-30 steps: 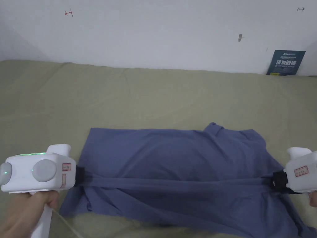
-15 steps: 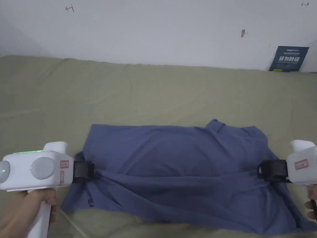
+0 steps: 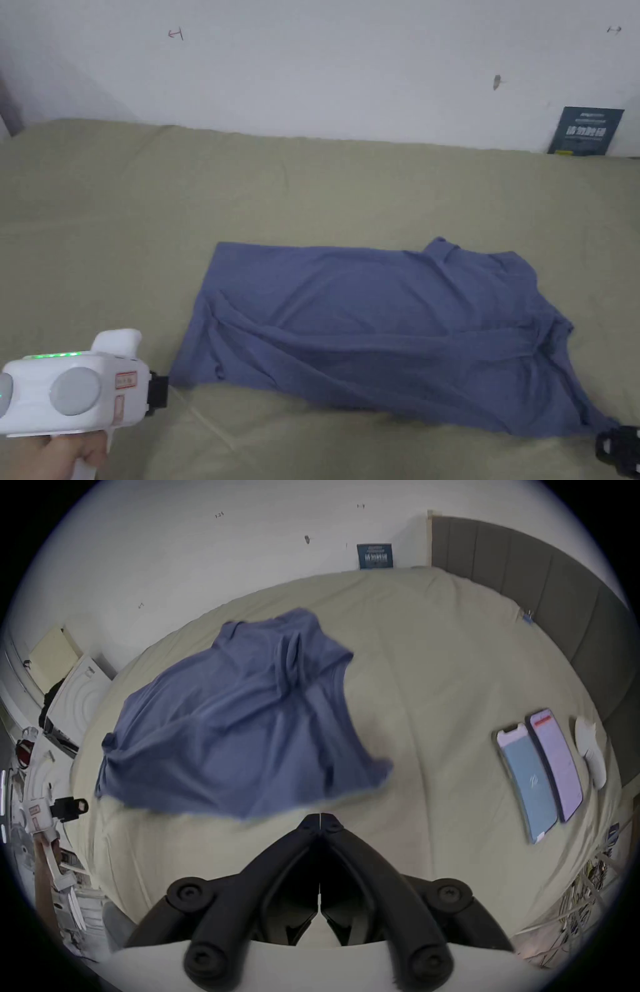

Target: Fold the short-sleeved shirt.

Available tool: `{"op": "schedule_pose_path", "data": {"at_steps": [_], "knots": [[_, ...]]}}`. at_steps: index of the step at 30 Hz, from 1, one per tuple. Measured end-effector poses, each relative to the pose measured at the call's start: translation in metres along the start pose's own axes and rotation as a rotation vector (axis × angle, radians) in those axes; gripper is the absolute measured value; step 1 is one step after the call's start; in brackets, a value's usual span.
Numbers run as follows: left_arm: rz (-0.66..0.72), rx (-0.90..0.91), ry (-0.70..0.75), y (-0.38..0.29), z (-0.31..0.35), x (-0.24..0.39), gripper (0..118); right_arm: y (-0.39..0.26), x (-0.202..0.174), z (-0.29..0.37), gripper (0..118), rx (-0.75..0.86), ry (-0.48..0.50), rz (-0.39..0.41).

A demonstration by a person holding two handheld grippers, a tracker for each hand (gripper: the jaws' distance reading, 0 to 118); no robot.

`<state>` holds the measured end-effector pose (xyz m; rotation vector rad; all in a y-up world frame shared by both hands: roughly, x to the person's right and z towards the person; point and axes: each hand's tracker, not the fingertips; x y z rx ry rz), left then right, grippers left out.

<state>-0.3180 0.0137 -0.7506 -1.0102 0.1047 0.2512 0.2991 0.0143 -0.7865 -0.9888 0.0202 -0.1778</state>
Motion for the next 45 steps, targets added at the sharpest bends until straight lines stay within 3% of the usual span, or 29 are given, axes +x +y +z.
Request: {"op": "schedule_pose_path", "data": {"at_steps": [2,3,4,5,6,7,12,15,16,17,19,20,22,25,26,29,34,37,39,40,42,43,45], "knots": [[0.017,0.019,-0.016,0.002,-0.005,-0.002,8,-0.011,0.0,-0.001,0,-0.013,0.006,0.016],[0.054,0.039,-0.028,0.007,-0.009,-0.004,34,-0.013,-0.009,0.01,0,0.002,-0.01,0.015],[0.071,0.052,-0.02,0.011,-0.01,-0.003,86,-0.016,-0.013,0.013,0,-0.004,-0.006,0.012],[0.068,0.041,-0.005,0.017,-0.015,-0.002,118,-0.02,-0.015,0.014,0,-0.008,-0.001,0.013],[0.128,0.013,0.0,0.024,-0.015,-0.004,114,-0.024,-0.017,0.015,0,-0.011,0.005,0.015],[0.073,0.082,-0.039,0.035,-0.021,-0.007,114,-0.013,-0.01,0.005,0,-0.037,0.017,0.005],[0.118,0.007,-0.033,0.049,-0.066,0.003,114,-0.004,-0.009,-0.002,0,-0.042,0.013,-0.009],[0.088,-0.036,-0.013,0.045,-0.07,0.031,103,-0.001,-0.004,-0.01,0,-0.052,0.009,-0.026],[0.077,-0.04,0.011,0.043,-0.071,0.035,95,0.0,-0.003,-0.012,0,-0.054,0.009,-0.031],[0.042,-0.036,0.069,0.04,-0.067,0.039,74,-0.001,-0.003,-0.012,0,-0.054,0.01,-0.036],[-0.041,0.004,0.096,0.042,-0.066,0.031,5,0.001,-0.001,-0.013,0,-0.057,0.011,-0.038],[-0.074,0.028,0.086,0.042,-0.06,0.028,5,0.001,0.0,-0.013,0,-0.056,0.01,-0.034],[-0.008,0.049,0.01,0.048,-0.056,0.022,5,0.001,0.001,-0.014,0,-0.057,0.007,-0.038],[-0.011,0.004,0.049,0.049,-0.053,0.021,5,0.004,0.006,-0.013,2,-0.042,0.018,-0.072],[-0.01,-0.002,0.051,0.048,-0.054,0.024,5,0.004,0.004,-0.011,17,-0.029,0.012,-0.079],[-0.021,-0.006,0.059,0.047,-0.057,0.029,5,0.012,0.005,-0.018,118,-0.048,0.0,-0.075],[-0.01,-0.009,0.059,0.049,-0.061,0.023,5,0.041,0.015,-0.045,118,-0.052,0.019,-0.08],[-0.013,-0.012,0.063,0.051,-0.063,0.022,5,0.048,0.001,-0.058,116,-0.081,-0.002,-0.063],[-0.013,-0.016,0.066,0.046,-0.06,0.03,5,0.053,-0.006,-0.072,96,-0.114,0.0,-0.033],[-0.019,-0.022,0.071,0.045,-0.061,0.031,5,0.054,-0.009,-0.076,77,-0.127,-0.01,-0.036],[-0.026,-0.027,0.075,0.045,-0.061,0.032,5,0.053,-0.015,-0.071,15,-0.091,-0.08,0.033],[-0.032,-0.028,0.078,0.044,-0.06,0.033,5,0.054,-0.017,-0.065,8,-0.066,-0.089,0.069],[-0.034,-0.031,0.08,0.044,-0.056,0.034,5,0.053,-0.012,-0.049,8,-0.061,-0.004,-0.036]]}}
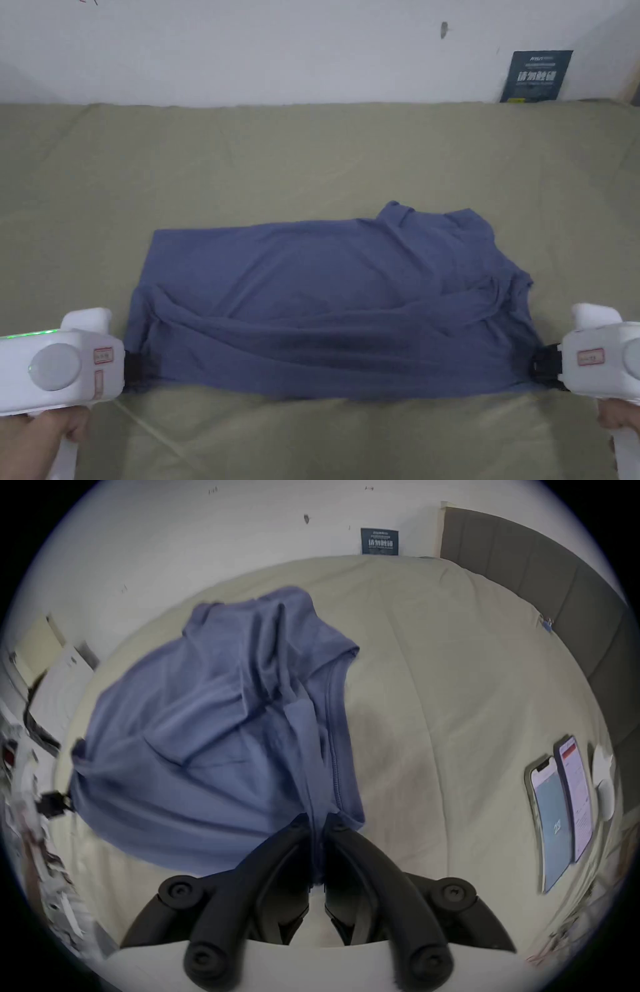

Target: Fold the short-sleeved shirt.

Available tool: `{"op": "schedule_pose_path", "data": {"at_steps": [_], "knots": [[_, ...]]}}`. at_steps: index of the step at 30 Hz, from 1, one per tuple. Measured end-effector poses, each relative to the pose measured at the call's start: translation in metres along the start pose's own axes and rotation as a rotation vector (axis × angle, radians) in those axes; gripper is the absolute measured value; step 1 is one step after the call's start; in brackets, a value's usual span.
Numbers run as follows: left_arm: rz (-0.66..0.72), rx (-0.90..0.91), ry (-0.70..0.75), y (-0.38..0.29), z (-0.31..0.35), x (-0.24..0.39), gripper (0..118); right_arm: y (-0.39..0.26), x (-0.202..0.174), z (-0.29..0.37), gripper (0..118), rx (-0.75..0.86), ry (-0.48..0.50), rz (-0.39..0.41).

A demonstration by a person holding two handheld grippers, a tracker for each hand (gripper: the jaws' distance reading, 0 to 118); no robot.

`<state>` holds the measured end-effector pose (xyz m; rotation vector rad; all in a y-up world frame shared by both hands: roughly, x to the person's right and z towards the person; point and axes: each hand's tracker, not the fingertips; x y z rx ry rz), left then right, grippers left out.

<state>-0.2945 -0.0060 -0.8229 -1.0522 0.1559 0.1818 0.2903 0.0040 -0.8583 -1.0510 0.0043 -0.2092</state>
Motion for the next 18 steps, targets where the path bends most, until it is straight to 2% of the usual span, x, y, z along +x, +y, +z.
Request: {"op": "schedule_pose_path", "data": {"at_steps": [1,3,6,10,18], "knots": [[-0.006,0.001,0.007,0.004,0.003,0.002,5,-0.001,0.002,0.005,8,-0.01,0.022,-0.003],[-0.021,0.002,0.015,0.006,0.009,0.005,5,-0.004,0.004,0.02,8,0.013,-0.002,0.022],[-0.023,0.014,0.019,0.006,0.014,0.001,5,-0.004,0.014,0.026,8,0.003,0.042,-0.012],[-0.03,0.004,0.027,0.001,0.028,0.004,5,-0.015,0.014,0.043,8,0.026,0.028,-0.007],[-0.007,-0.014,0.009,-0.056,0.051,-0.027,5,-0.072,0.029,0.076,8,-0.012,0.052,-0.023]]}}
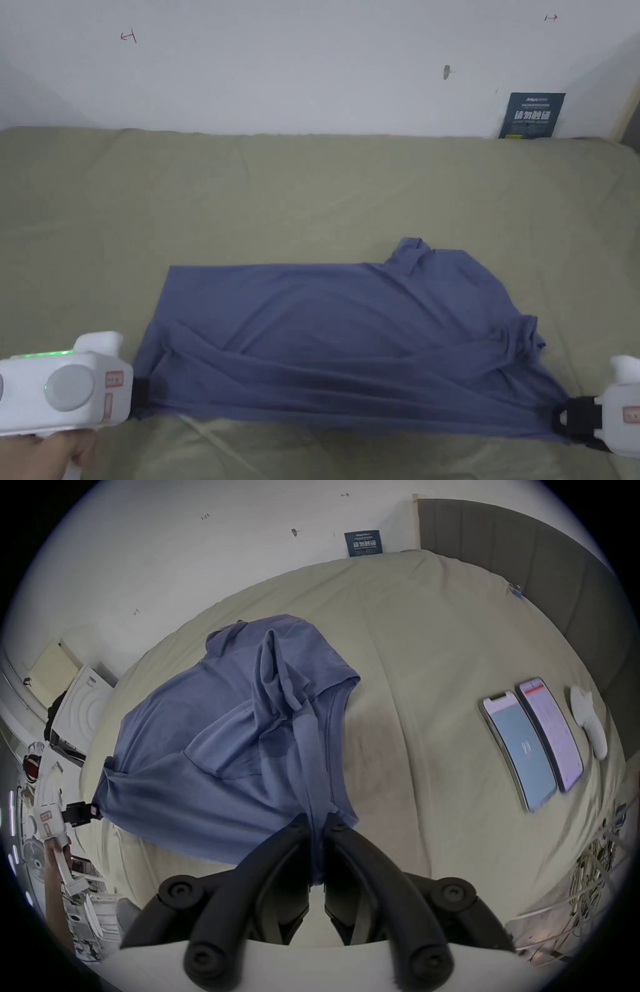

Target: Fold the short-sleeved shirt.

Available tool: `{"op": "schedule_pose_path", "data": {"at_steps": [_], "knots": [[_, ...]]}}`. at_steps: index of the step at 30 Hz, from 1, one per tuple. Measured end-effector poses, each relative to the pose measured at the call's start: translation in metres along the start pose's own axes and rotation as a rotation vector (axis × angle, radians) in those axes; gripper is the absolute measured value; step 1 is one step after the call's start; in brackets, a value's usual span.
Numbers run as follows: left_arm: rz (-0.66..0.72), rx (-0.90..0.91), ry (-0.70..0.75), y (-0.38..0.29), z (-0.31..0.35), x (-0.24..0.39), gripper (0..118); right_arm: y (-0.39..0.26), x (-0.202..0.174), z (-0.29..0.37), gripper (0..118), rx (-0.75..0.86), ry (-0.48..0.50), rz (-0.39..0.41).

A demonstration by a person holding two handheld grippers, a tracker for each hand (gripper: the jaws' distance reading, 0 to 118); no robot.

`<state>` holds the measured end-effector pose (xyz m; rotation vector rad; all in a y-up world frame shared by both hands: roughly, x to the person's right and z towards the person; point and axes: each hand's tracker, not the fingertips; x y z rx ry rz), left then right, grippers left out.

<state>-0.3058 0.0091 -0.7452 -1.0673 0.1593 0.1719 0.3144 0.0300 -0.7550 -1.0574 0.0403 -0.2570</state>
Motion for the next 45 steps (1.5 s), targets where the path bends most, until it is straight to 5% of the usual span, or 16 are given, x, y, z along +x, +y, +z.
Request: {"op": "schedule_pose_path", "data": {"at_steps": [16,18,20,22,23,28,30,31,33,34,35,41,42,43,44,45], "knots": [[0.055,-0.015,-0.001,-0.109,0.046,-0.004,5,-0.091,0.019,0.028,10,-0.057,0.002,-0.042],[0.038,0.001,0.002,-0.111,0.045,-0.001,12,-0.091,0.02,0.026,34,-0.06,0.014,-0.059],[0.038,0.014,-0.024,-0.11,0.047,-0.007,22,-0.09,0.024,0.025,54,-0.036,-0.028,-0.058],[0.014,0.047,0.027,-0.114,0.051,-0.008,90,-0.092,0.026,0.031,114,-0.004,-0.064,-0.026],[0.021,0.046,0.021,-0.116,0.056,-0.012,118,-0.092,0.026,0.04,118,0.035,-0.084,-0.004],[0.081,0.096,-0.036,-0.102,0.087,-0.024,117,-0.084,0.012,0.065,118,0.081,-0.109,0.078],[0.082,0.145,-0.074,-0.09,0.096,-0.022,102,-0.073,0.003,0.071,101,0.137,-0.073,0.096],[0.072,0.144,-0.077,-0.081,0.097,-0.023,85,-0.068,-0.001,0.073,85,0.161,-0.06,0.093],[0.038,0.157,-0.074,-0.06,0.095,-0.018,15,-0.05,-0.011,0.073,35,0.174,-0.003,0.102],[0.021,0.161,-0.071,-0.05,0.091,-0.015,9,-0.043,-0.015,0.07,11,0.184,0.034,0.109],[0.011,0.178,-0.055,-0.04,0.079,-0.01,9,-0.036,-0.019,0.066,1,0.198,0.026,0.108],[0.0,0.148,-0.041,0.039,0.023,0.002,15,0.013,-0.054,0.035,1,0.195,-0.011,0.161],[0.001,0.16,-0.029,0.052,0.012,0.002,43,0.02,-0.055,0.029,1,0.193,-0.012,0.161],[0.0,0.159,-0.027,0.068,-0.004,-0.002,92,0.025,-0.054,0.025,1,0.192,-0.012,0.16],[0.001,0.134,-0.018,0.082,-0.02,-0.002,118,0.037,-0.054,0.017,1,0.184,-0.002,0.166],[0.007,0.067,0.002,0.094,-0.039,-0.003,115,0.044,-0.053,0.011,1,0.179,-0.001,0.16]]}}
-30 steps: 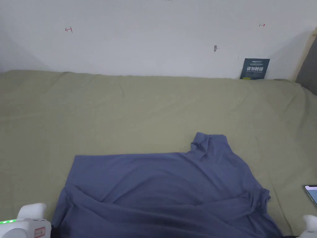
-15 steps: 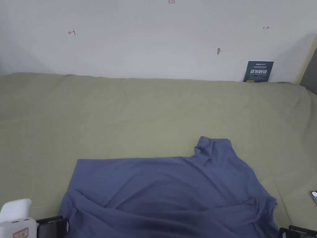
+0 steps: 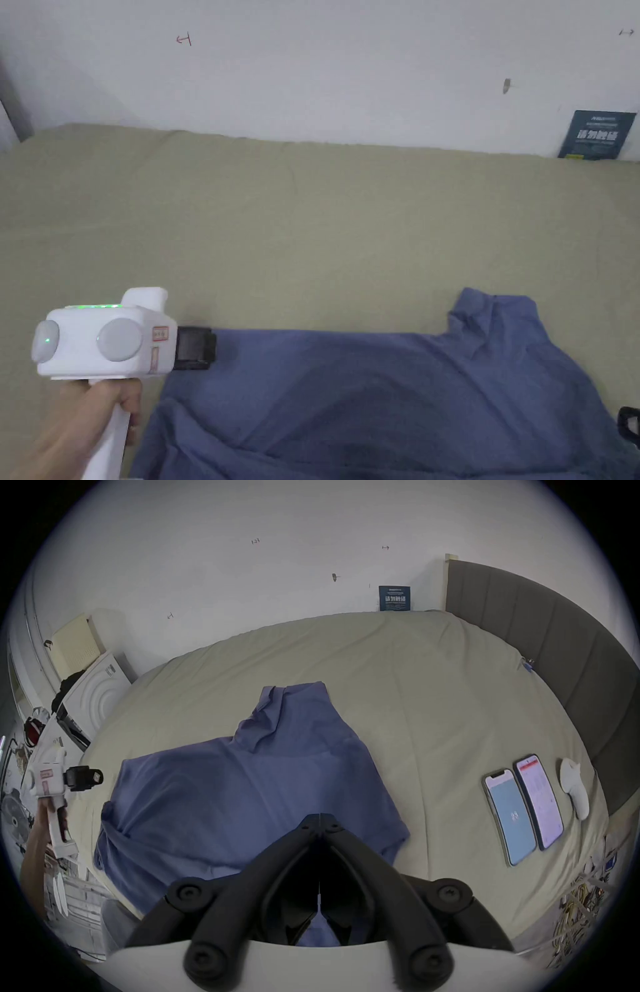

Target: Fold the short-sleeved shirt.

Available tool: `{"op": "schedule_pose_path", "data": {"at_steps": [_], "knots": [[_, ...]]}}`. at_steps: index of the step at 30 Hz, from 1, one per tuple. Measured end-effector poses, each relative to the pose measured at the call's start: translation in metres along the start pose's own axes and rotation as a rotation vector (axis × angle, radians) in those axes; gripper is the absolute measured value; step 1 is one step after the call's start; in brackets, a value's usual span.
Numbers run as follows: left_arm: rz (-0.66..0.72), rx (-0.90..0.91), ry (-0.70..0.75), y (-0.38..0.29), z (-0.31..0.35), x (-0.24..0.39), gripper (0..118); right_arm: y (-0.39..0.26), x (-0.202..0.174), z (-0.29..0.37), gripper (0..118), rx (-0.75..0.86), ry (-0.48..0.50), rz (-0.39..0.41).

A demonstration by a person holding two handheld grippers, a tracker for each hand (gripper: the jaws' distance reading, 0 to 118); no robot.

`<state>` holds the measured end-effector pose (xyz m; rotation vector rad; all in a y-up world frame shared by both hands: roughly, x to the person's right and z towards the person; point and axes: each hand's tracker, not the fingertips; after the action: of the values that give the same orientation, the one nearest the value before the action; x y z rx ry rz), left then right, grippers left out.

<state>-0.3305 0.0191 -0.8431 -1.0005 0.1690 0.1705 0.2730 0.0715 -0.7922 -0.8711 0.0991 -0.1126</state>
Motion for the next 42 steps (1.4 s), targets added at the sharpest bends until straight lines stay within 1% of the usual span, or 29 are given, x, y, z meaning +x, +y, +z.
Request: {"op": "schedule_pose_path", "data": {"at_steps": [1,2,3,5,6,9,11,12,13,15,16,17,20,21,22,23,24,25,27,28,31,32,35,36,39,40,41,42], "knots": [[0.022,0.08,0.003,0.006,-0.013,0.0,115,0.003,0.002,-0.005,1,-0.002,-0.003,-0.004],[0.034,-0.06,-0.003,0.01,-0.029,0.006,115,0.006,0.005,-0.012,1,-0.006,-0.006,-0.004],[0.008,-0.03,0.029,0.02,-0.044,0.007,115,0.008,0.005,-0.01,1,-0.008,-0.02,-0.011],[-0.01,-0.062,0.059,0.028,-0.073,0.007,115,0.012,0.011,-0.019,1,-0.019,-0.036,-0.008],[-0.014,-0.071,0.053,0.023,-0.072,0.007,115,0.013,0.014,-0.024,1,-0.026,-0.043,-0.009],[-0.019,-0.128,0.04,0.02,-0.095,0.005,115,0.021,0.025,-0.042,1,-0.046,-0.059,-0.013],[-0.053,-0.092,0.041,0.019,-0.091,0.0,115,0.022,0.031,-0.046,1,-0.057,-0.058,-0.03],[-0.069,-0.088,0.039,0.018,-0.089,-0.002,112,0.023,0.033,-0.048,1,-0.065,-0.055,-0.029],[-0.083,-0.065,0.034,0.016,-0.087,-0.004,102,0.023,0.033,-0.051,1,-0.07,-0.059,-0.026],[-0.113,-0.031,0.024,0.011,-0.057,0.005,53,0.024,0.037,-0.056,1,-0.08,-0.073,-0.017],[-0.12,-0.032,0.008,0.012,-0.053,0.004,20,0.025,0.038,-0.058,1,-0.086,-0.073,-0.014],[-0.106,-0.027,-0.054,0.012,-0.051,0.002,3,0.026,0.04,-0.06,1,-0.092,-0.075,-0.015],[-0.109,-0.034,-0.024,0.016,-0.048,0.008,3,0.032,0.045,-0.063,3,-0.095,-0.091,-0.046],[-0.106,-0.031,-0.026,0.016,-0.049,0.006,3,0.036,0.047,-0.064,11,-0.096,-0.091,-0.056],[-0.091,-0.047,-0.024,0.016,-0.05,0.004,3,0.04,0.049,-0.066,33,-0.095,-0.092,-0.064],[-0.091,-0.045,-0.022,0.016,-0.051,0.013,3,0.041,0.042,-0.064,79,-0.098,-0.094,-0.073],[-0.093,-0.049,-0.019,0.013,-0.051,0.013,3,0.045,0.04,-0.068,107,-0.115,-0.101,-0.07],[-0.092,-0.051,-0.014,0.012,-0.051,0.013,3,0.05,0.039,-0.076,118,-0.156,-0.115,-0.056],[-0.099,-0.051,-0.005,0.017,-0.049,0.018,3,0.063,0.041,-0.095,118,-0.163,-0.13,-0.018],[-0.102,-0.051,-0.003,0.017,-0.048,0.019,3,0.072,0.042,-0.108,118,-0.194,-0.133,0.006],[-0.107,-0.054,0.0,0.02,-0.049,0.02,3,0.084,0.039,-0.134,118,-0.217,-0.123,0.014],[-0.109,-0.056,0.0,0.02,-0.049,0.021,3,0.088,0.037,-0.145,118,-0.242,-0.103,0.029],[-0.106,-0.063,-0.003,0.022,-0.054,0.019,3,0.094,0.026,-0.171,118,-0.263,-0.095,0.086],[-0.101,-0.064,-0.004,0.022,-0.054,0.018,3,0.096,0.022,-0.179,118,-0.272,-0.105,0.111],[-0.104,-0.068,-0.001,0.023,-0.061,0.019,3,0.095,0.015,-0.193,116,-0.297,-0.111,0.142],[-0.109,-0.069,0.001,0.023,-0.061,0.019,3,0.094,0.015,-0.196,106,-0.317,-0.111,0.144],[-0.112,-0.068,0.003,0.022,-0.061,0.018,3,0.092,0.016,-0.198,88,-0.352,-0.087,0.141],[-0.112,-0.068,0.003,0.021,-0.056,0.027,3,0.093,0.018,-0.195,86,-0.33,-0.089,0.136]]}}
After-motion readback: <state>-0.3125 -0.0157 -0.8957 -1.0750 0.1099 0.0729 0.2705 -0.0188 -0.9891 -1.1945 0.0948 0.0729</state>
